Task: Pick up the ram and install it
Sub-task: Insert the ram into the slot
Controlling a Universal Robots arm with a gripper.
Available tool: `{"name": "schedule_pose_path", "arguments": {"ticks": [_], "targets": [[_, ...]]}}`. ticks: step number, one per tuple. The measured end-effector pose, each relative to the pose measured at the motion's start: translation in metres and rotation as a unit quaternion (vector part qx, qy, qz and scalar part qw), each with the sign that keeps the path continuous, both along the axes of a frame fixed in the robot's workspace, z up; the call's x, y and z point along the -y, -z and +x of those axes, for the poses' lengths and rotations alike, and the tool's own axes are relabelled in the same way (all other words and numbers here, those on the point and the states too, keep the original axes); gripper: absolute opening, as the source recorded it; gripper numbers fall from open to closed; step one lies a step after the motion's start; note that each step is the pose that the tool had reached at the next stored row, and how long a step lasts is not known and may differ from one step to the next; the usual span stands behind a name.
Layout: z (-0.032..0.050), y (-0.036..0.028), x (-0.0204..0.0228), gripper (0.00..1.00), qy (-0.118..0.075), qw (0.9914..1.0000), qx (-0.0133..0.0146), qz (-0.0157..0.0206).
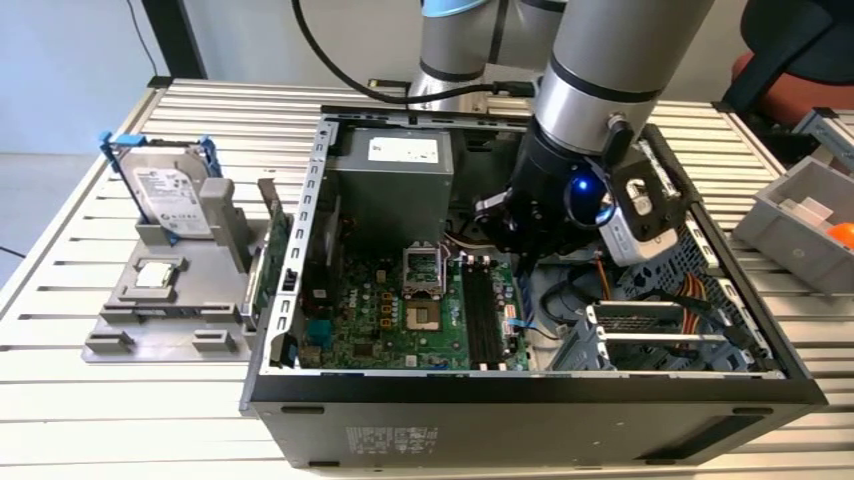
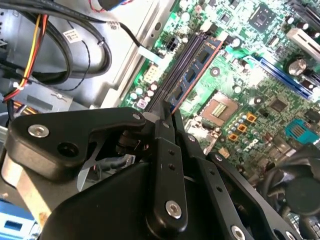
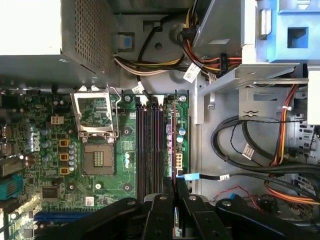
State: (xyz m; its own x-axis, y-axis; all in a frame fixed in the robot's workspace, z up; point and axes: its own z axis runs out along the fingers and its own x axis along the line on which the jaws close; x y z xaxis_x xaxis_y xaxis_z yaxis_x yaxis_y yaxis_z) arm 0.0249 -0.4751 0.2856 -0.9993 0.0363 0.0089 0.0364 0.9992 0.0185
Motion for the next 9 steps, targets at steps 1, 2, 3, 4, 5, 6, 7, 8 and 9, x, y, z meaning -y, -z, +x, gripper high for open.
{"name": "schedule_pose_path", "arguments": {"ticks": [1, 2, 3, 4, 5, 6, 7, 8, 9], "targets": [[0.0, 0.0015, 0.0, 0.0, 0.0, 1.0, 0.0, -0.0001], [0.0, 0.0021, 0.0, 0.0, 0.0, 1.0, -0.0001, -0.0007], [0.0, 0.0027, 0.0, 0.0, 0.0, 1.0, 0.0, -0.001], [0.0001, 0.0033, 0.0, 0.0, 0.0, 1.0, 0.0, -0.0013], [0.0001, 0.0043, 0.0, 0.0, 0.0, 1.0, 0.0, -0.0014], [0.0001, 0.005, 0.0, 0.0, 0.0, 1.0, 0.0, -0.0016], [0.0001, 0.0051, 0.0, 0.0, 0.0, 1.0, 0.0, -0.0019], [0.0001, 0.0055, 0.0, 0.0, 0.0, 1.0, 0.0, -0.0022], [0.0001, 0.0064, 0.0, 0.0, 0.0, 1.0, 0.0, -0.0025]]}}
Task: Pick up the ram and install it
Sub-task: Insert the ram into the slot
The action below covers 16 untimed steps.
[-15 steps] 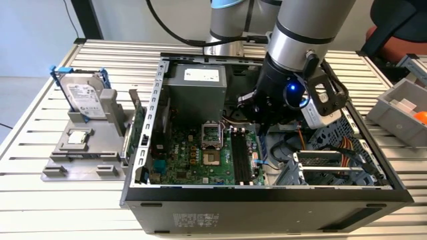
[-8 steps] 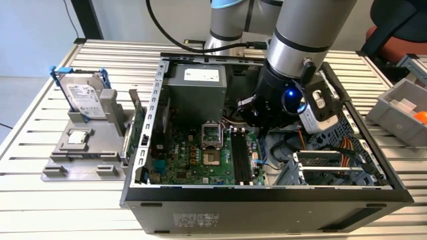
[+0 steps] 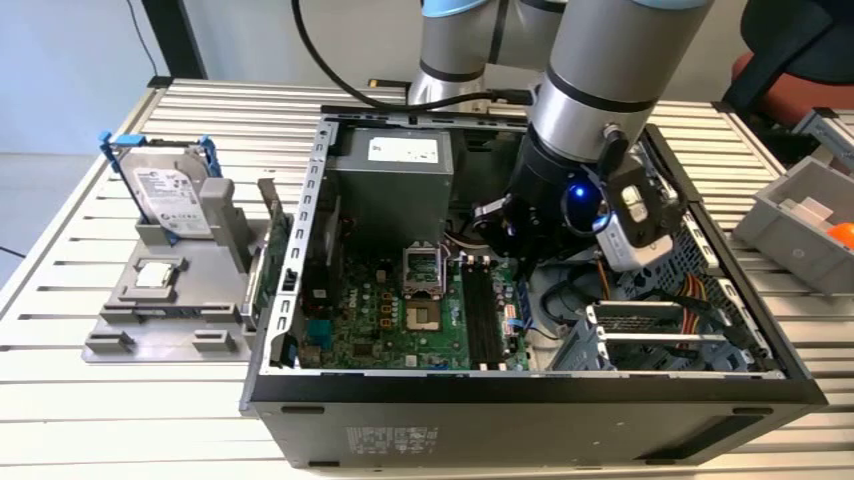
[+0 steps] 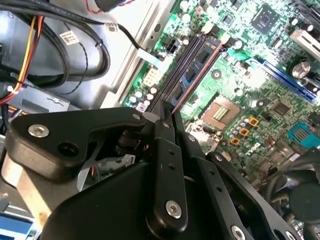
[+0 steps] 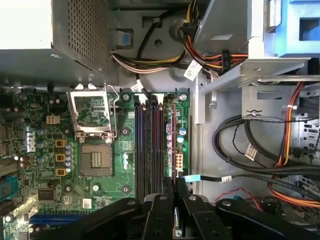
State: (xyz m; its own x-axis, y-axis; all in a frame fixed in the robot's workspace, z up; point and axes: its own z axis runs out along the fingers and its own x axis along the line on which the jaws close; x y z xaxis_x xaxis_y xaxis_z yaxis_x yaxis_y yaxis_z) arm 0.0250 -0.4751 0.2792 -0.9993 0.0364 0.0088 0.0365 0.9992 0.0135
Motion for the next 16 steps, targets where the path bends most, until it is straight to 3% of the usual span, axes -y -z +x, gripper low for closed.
{"name": "schedule_pose_path", "arguments": {"ticks": [5, 11, 16], "targets": [[0.0, 0.0059, 0.0, 0.0, 0.0, 1.0, 0.0, -0.0009], [0.0, 0.0068, 0.0, 0.0, 0.0, 1.0, 0.0, -0.0009], [-0.0002, 0.0148, 0.0, 0.0, 0.0, 1.0, 0.0, -0.001]]}}
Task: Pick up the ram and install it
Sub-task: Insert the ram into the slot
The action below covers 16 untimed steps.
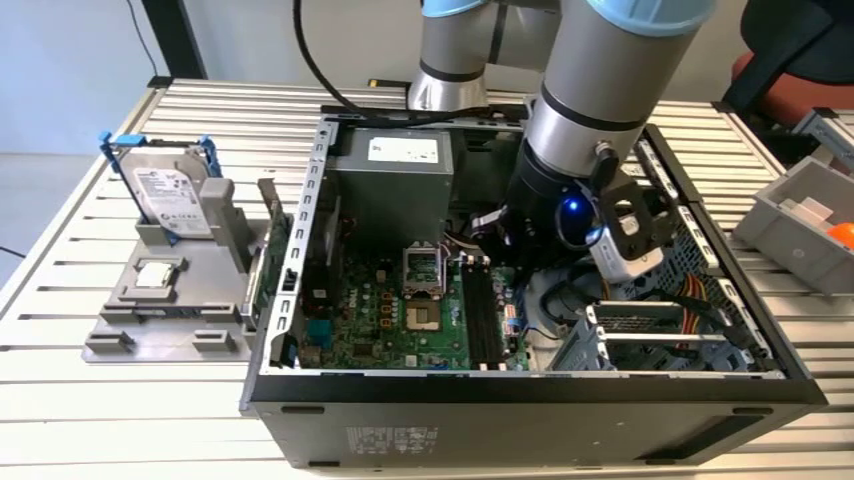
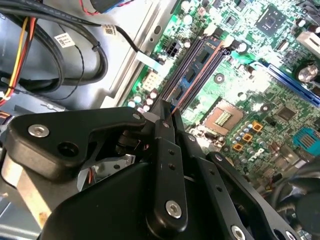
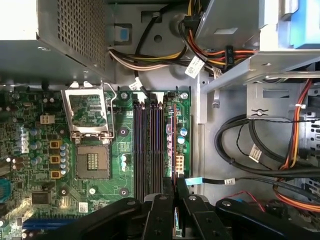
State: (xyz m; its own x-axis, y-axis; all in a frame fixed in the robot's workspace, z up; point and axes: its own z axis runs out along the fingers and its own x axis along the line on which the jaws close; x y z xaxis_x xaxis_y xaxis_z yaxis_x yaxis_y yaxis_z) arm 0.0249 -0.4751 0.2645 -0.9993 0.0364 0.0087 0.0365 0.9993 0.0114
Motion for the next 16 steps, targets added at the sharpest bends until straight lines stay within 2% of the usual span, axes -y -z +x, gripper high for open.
{"name": "schedule_pose_path", "arguments": {"ticks": [16], "targets": [[-0.0029, 0.0237, 0.0, 0.0, 0.0, 1.0, 0.0009, -0.0025]]}}
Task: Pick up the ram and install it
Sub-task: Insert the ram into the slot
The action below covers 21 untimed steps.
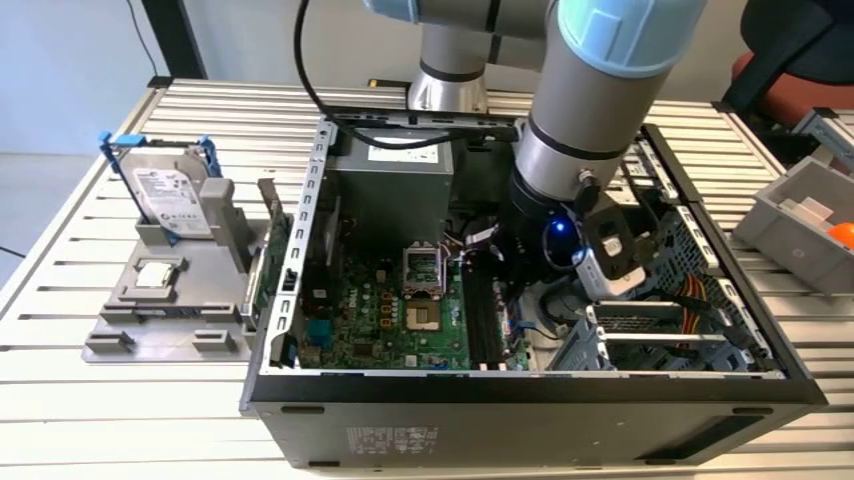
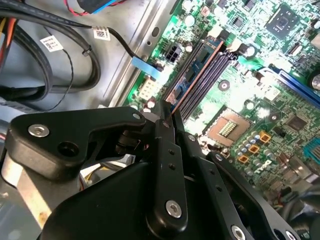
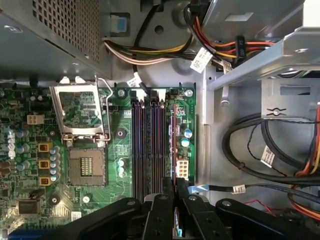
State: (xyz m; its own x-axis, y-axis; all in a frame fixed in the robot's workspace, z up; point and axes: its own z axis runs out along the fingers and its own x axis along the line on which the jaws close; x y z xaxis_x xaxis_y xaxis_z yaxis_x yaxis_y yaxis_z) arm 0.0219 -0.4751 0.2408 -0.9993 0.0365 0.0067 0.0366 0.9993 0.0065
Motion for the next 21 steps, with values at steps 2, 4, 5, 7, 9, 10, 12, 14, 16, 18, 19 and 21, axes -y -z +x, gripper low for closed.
{"name": "schedule_pose_path", "arguments": {"ticks": [2, 4, 5, 7, 9, 10, 12, 14, 16, 18, 19, 21], "targets": [[-0.0007, 0.0018, 0.0, 0.0, 0.0, 1.0, 0.0005, -0.0004], [-0.0011, 0.0032, 0.0, 0.0, -0.001, 1.0, 0.0008, -0.001], [-0.0013, 0.0038, 0.0, 0.0, -0.001, 1.0, 0.001, -0.0013], [-0.0015, 0.0039, 0.0, 0.0, -0.001, 1.0, 0.0011, -0.0015], [-0.0015, 0.0039, 0.0, 0.0, -0.001, 1.0, 0.0011, -0.0015], [-0.0015, 0.0047, 0.0, 0.0, -0.001, 1.0, 0.0011, -0.0014], [-0.0018, 0.0074, 0.0, 0.0, -0.001, 1.0, 0.0012, -0.0014], [-0.0032, 0.0086, 0.0, 0.0, -0.005, 0.99999, 0.0011, -0.0014], [-0.0057, 0.0093, 0.0, 0.0, -0.009, 0.99996, 0.001, -0.0019], [-0.0067, 0.0108, 0.0, 0.0, -0.011, 0.99994, 0.0011, -0.0017], [-0.0069, 0.0117, 0.0, 0.0, -0.011, 0.99994, 0.0011, -0.0019], [-0.0071, 0.0131, 0.0, 0.0, -0.011, 0.99993, 0.0011, -0.0024]]}}
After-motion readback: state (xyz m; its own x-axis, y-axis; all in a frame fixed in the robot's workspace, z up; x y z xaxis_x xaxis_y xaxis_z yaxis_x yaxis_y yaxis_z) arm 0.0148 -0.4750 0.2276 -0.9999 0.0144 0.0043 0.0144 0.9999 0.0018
